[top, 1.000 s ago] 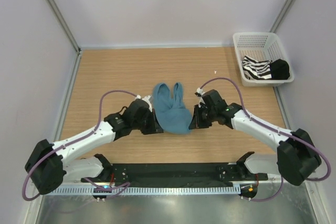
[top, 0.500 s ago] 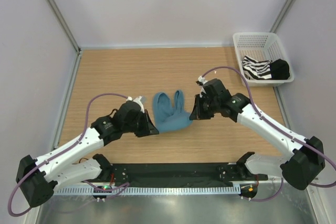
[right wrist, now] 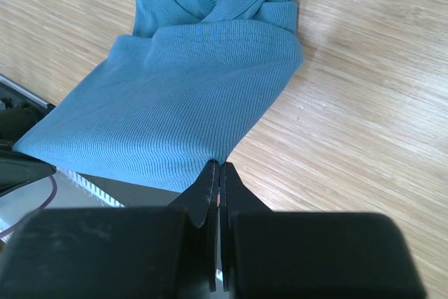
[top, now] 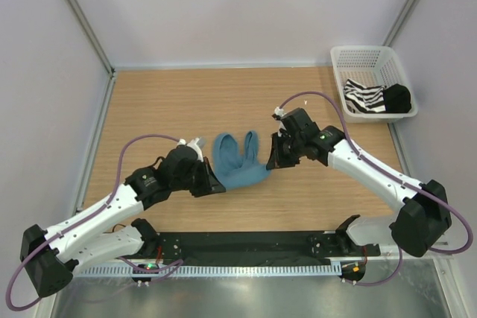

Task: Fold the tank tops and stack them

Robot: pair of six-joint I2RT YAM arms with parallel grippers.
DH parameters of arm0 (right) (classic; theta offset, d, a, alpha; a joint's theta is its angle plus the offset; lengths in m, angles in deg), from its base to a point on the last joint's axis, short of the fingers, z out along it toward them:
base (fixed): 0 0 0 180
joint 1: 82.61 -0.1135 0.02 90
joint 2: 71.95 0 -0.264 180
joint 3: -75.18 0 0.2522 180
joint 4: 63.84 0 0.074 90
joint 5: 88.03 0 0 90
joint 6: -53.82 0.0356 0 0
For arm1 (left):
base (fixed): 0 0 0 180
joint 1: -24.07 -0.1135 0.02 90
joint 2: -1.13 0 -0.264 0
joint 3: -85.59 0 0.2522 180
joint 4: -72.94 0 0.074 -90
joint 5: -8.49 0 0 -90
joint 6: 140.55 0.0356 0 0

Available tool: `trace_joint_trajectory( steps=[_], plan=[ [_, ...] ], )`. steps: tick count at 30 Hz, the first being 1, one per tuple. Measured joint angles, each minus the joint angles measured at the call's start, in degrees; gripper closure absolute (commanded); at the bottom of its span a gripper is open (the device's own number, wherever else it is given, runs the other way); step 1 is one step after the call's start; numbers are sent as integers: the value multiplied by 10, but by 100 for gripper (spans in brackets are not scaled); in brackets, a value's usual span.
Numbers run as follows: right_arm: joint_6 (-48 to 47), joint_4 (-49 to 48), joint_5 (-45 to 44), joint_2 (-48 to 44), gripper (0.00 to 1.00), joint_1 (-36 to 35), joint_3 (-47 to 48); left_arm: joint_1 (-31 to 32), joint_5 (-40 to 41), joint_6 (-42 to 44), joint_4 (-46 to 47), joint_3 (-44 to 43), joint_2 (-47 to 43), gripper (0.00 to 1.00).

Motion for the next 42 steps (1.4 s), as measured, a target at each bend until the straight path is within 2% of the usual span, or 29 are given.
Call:
trace_joint_trajectory(
  steps=[10,23,29,35,42],
  plan=[
    [14,23,3,-54,99,-9,-14,23,8,-23,-3,0,-4,100],
    [14,73,-23,-81,99,-14,-24,185,100,-104,27,0,56,100],
    [6,91,-38,-77,99,-14,-3,188,122,-123,49,0,55,100],
    [-7,99,-51,-33,99,-14,41,186,148,-129,47,-5,38,100],
    [-21,99,-58,32,99,-13,94,139,148,-143,65,3,10,100]
  ],
)
